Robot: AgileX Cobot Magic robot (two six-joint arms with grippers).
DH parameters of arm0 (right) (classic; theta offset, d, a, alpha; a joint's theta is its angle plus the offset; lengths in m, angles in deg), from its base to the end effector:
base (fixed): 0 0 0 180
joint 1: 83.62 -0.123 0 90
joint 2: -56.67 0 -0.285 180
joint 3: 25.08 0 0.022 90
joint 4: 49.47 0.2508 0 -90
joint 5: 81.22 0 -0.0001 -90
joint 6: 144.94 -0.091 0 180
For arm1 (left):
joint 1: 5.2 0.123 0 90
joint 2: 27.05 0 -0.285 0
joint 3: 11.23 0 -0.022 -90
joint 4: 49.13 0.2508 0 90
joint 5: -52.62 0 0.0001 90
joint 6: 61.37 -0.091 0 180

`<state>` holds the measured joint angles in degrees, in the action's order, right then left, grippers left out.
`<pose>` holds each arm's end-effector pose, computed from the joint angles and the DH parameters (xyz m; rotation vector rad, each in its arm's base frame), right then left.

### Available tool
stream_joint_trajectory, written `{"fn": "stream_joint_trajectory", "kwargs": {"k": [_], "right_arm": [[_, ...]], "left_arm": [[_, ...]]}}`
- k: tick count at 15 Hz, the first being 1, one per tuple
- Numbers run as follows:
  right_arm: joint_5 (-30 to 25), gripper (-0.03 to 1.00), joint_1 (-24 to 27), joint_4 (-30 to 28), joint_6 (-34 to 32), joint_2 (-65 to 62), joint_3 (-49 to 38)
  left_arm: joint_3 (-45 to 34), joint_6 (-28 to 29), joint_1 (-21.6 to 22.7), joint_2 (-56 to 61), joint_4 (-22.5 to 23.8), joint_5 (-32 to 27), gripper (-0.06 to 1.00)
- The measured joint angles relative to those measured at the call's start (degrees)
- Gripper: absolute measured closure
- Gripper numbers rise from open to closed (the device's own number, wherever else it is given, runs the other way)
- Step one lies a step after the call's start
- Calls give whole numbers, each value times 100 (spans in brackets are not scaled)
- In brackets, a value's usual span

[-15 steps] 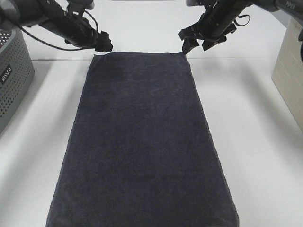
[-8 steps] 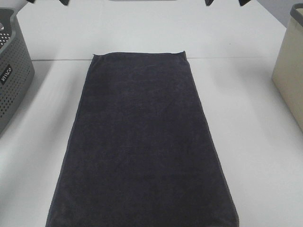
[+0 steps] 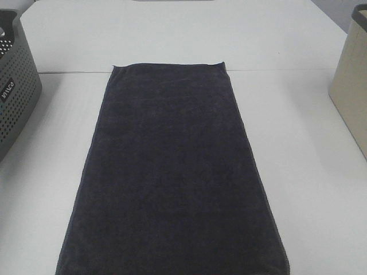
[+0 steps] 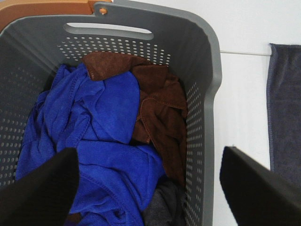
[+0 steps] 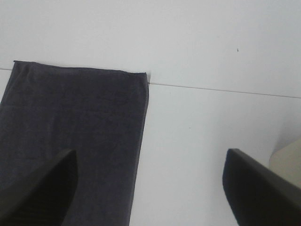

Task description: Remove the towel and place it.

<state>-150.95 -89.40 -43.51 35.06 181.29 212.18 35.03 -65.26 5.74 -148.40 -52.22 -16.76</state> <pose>0.4435 0.0538 0.4081 -0.1234 2.3903 0.1811 0.4307 0.0786 0.3782 -0.1585 2.5146 0.0335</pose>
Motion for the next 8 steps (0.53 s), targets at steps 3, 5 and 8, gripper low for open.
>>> {"fn": "stream_joint_trajectory", "kwargs": {"k": [3, 5, 8], "right_arm": [[0, 16, 0, 6, 0, -963, -1249], [0, 16, 0, 6, 0, -1902, -2601], [6, 17, 0, -6, 0, -3484, -4819]], "left_arm": [[-533, -155, 0, 625, -206, 6, 17], [-1656, -241, 0, 1438, -241, 69, 17], [-3759, -252, 0, 3094, -327, 951, 17]]}}
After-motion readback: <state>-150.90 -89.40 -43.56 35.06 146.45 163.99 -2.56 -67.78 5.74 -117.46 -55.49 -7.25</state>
